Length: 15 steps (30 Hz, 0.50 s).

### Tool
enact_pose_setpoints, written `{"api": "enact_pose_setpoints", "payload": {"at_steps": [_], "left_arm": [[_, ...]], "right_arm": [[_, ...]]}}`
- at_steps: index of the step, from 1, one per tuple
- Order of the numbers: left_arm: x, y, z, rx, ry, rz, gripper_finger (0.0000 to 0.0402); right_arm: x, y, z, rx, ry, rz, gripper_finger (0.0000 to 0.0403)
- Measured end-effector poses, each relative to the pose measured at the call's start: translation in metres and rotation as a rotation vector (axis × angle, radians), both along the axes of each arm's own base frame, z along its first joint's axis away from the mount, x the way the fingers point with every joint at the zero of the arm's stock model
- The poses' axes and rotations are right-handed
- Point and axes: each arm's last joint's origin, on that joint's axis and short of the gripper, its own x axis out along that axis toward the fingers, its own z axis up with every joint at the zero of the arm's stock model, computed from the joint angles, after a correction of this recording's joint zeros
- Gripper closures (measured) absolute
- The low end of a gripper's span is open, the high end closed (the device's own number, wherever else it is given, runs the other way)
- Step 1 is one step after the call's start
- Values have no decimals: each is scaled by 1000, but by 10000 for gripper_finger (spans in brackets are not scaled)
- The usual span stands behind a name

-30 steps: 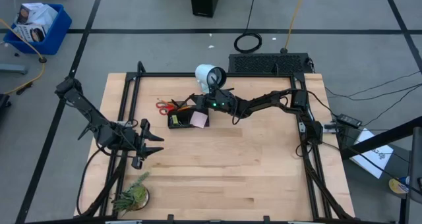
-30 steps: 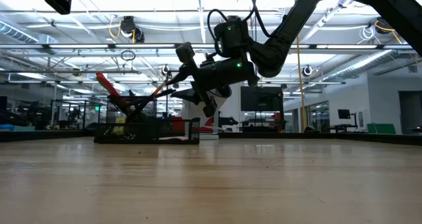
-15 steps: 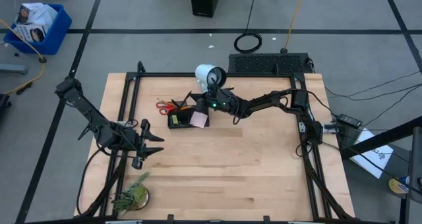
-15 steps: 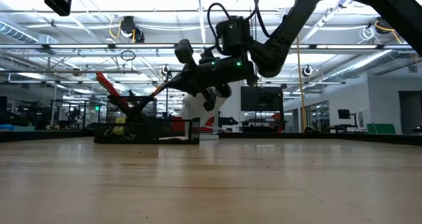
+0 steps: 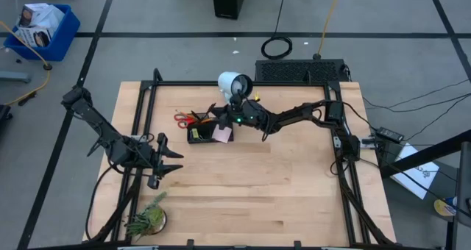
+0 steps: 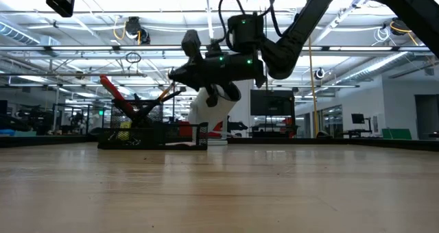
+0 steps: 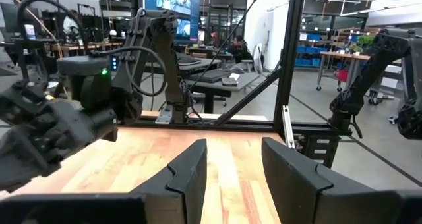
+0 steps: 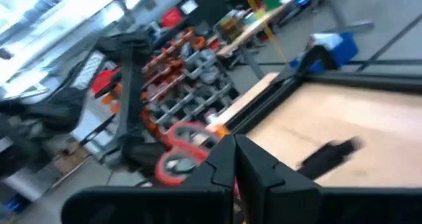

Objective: Pick and place office supplies into organizer
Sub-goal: Return to Home Position

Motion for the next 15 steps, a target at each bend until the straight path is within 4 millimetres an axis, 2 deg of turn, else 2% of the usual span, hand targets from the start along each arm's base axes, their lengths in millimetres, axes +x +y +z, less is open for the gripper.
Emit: {"api": "enact_pose_setpoints", "payload": {"at_steps": [4, 6, 12, 15], "left_arm": [[0, 0, -1, 10, 11, 0, 254], [0, 0, -2, 10, 13, 0, 254], [0, 0, -2, 3, 15, -1, 254], [0, 0, -1, 1, 13, -1, 254]], "right_arm": [[2, 9, -2, 28, 17, 30, 394], [2, 11, -5, 57, 39, 33, 378], [2, 10, -10, 102, 78, 24, 280], [1, 8, -10, 103, 79, -43, 227]]}}
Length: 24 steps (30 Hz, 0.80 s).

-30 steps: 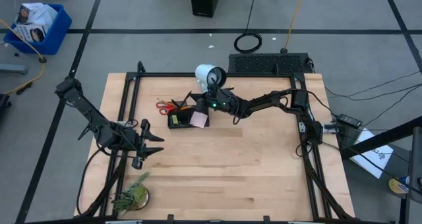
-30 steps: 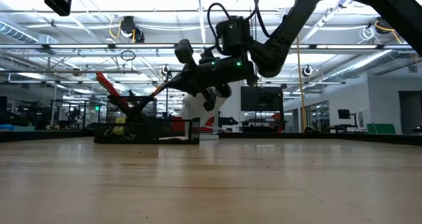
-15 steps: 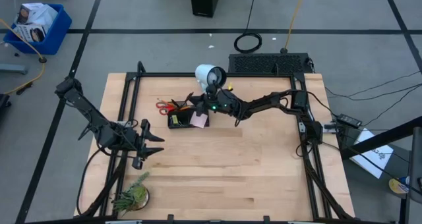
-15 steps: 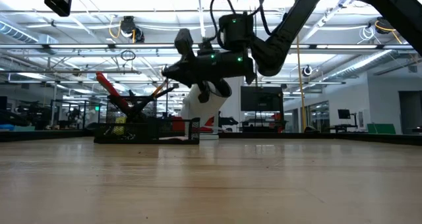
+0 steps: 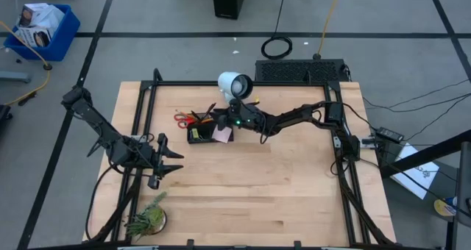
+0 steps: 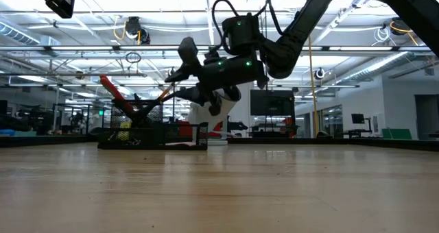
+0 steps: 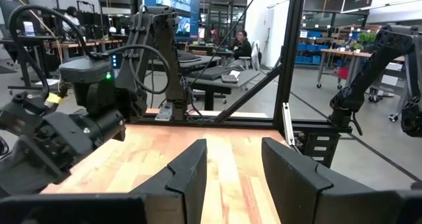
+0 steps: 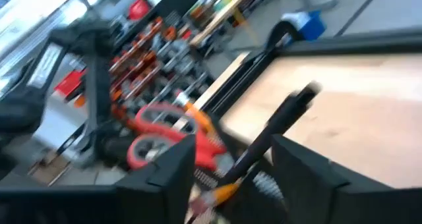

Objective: Pick and place office supplies into organizer
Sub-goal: Return to Home Position

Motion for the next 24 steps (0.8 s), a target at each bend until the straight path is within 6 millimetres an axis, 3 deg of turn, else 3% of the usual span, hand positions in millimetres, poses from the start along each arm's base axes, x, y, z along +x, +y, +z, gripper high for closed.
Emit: {"api": "enact_pose_setpoints", "payload": {"at_steps": [5, 8, 13, 24], "left_arm": [[0, 0, 0, 0, 1, 0, 254], [0, 0, 0, 5, 2, 0, 254], [0, 0, 0, 9, 2, 0, 254], [0, 0, 0, 18, 2, 0, 254]], "right_arm": [[-1, -4, 0, -15, 1, -116, 166], [-3, -10, 0, 6, -9, -129, 150], [-5, -19, 0, 43, -23, -136, 153], [3, -20, 10, 26, -30, -127, 192]]}}
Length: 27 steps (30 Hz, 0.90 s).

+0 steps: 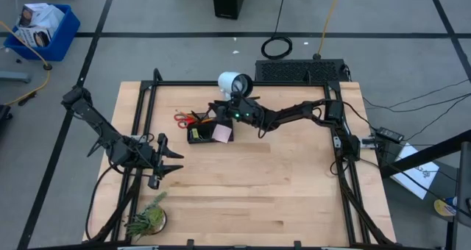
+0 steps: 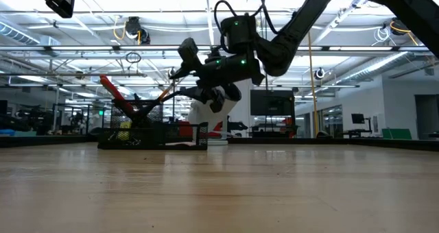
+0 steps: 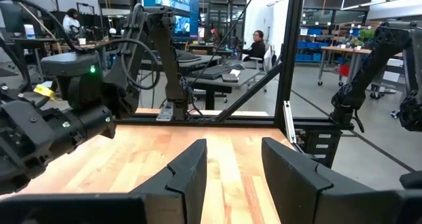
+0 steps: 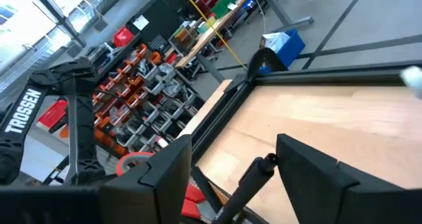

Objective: Pick and place office supplies into organizer
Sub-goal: Return to Home Position

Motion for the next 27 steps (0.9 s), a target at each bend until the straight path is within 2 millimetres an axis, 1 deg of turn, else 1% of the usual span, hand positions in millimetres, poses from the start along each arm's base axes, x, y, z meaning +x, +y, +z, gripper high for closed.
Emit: {"api": "enact_pose_setpoints", "payload": {"at_steps": [2, 5, 10, 15, 18, 21, 27], "left_arm": [[0, 0, 0, 0, 0, 0, 254], [0, 0, 0, -3, 0, 0, 254], [0, 0, 0, -3, 0, 0, 254], [0, 0, 0, -2, 2, 0, 254], [0, 0, -1, 1, 7, 0, 254], [0, 0, -2, 6, 13, 0, 254], [0, 0, -2, 4, 19, 0, 254]], "right_arm": [[2, -2, 3, -3, -1, -1, 194], [2, -3, 1, 16, 36, -9, 194], [5, -4, -13, 31, 24, -6, 194], [7, -8, -31, 50, -22, 10, 210], [7, -11, -32, 43, -49, 18, 228], [7, -11, -30, 22, -52, 28, 256], [8, -9, -28, -5, -65, 61, 335]]}}
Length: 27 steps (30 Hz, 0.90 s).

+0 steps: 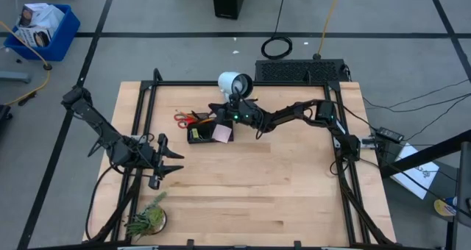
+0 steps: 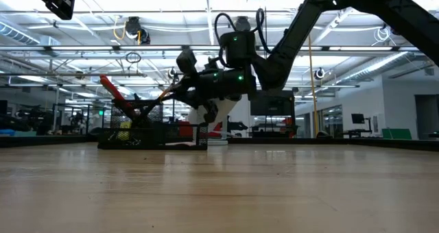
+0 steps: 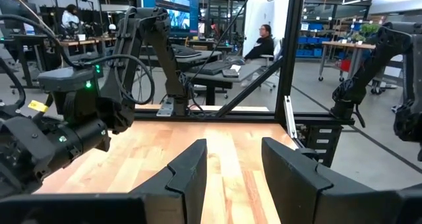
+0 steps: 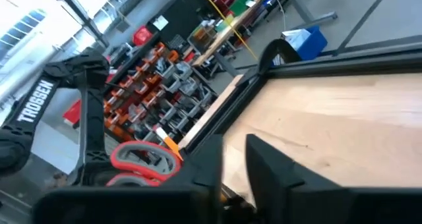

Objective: Pick and place office supplies into organizer
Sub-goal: Return to Home Position

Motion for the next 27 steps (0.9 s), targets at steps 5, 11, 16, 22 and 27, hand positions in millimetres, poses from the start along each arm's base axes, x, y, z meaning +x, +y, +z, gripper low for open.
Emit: {"api": "enact_pose_setpoints", "payload": {"at_steps": [5, 11, 16, 22, 27], "left_arm": [[0, 0, 0, 0, 0, 0, 254], [0, 0, -1, 5, 5, 0, 254], [0, 0, -1, 11, 11, 0, 254], [0, 0, -2, 16, 17, 1, 254], [0, 0, -3, 16, 21, 2, 254]], "right_arm": [[1, 3, 4, -52, -6, 33, 391], [3, 10, 5, -99, 23, 75, 387], [6, 19, 12, -190, 81, 138, 392], [17, 32, 38, -366, 239, 189, 391], [29, 37, 60, -464, 331, 230, 392]]}}
